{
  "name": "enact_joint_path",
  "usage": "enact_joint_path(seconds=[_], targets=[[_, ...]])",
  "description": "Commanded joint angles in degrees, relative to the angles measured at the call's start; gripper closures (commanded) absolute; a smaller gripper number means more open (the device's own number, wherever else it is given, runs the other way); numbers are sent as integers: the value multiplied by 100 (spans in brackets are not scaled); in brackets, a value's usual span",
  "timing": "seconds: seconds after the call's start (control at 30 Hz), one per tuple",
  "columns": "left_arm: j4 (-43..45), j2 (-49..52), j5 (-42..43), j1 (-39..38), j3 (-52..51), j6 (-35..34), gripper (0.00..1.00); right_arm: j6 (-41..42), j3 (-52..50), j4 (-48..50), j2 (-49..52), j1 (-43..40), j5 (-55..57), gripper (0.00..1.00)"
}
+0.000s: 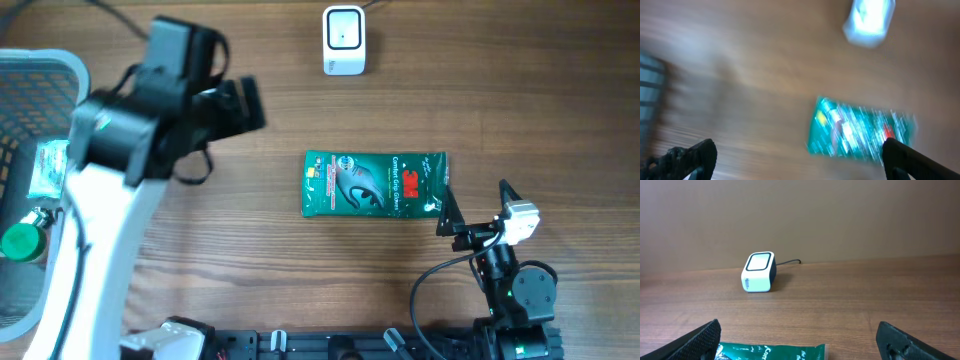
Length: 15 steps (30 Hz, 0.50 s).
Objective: Scan the item barcode
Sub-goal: 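Lift the glove pack out and place it on the table center, then reach the left gripper back into the basket and grasp the green-lidded jar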
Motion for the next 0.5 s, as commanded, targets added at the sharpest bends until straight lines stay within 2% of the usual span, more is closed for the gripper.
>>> enact_joint_path(seconds=[0.0,0.1,0.17,0.3,0.37,0.47], targets=[[-22,-560,-1749,560,92,-925,0,-103,-7,24,-33,9,57,0],[9,-916,-1746,1803,92,-1893,0,-103,-7,24,-33,9,57,0],[4,-1032,-1722,2826,92,-2256,0,-103,-7,24,-33,9,57,0],[-260,-671,-1126,5136,79,-2310,0,-103,-7,24,-33,9,57,0],[-476,-304,-903,5901,79,-2312,0,-105,-7,24,-33,9,57,0],[-800,332,-654,6612,9,-2310,0,-101,-7,24,-33,9,57,0]])
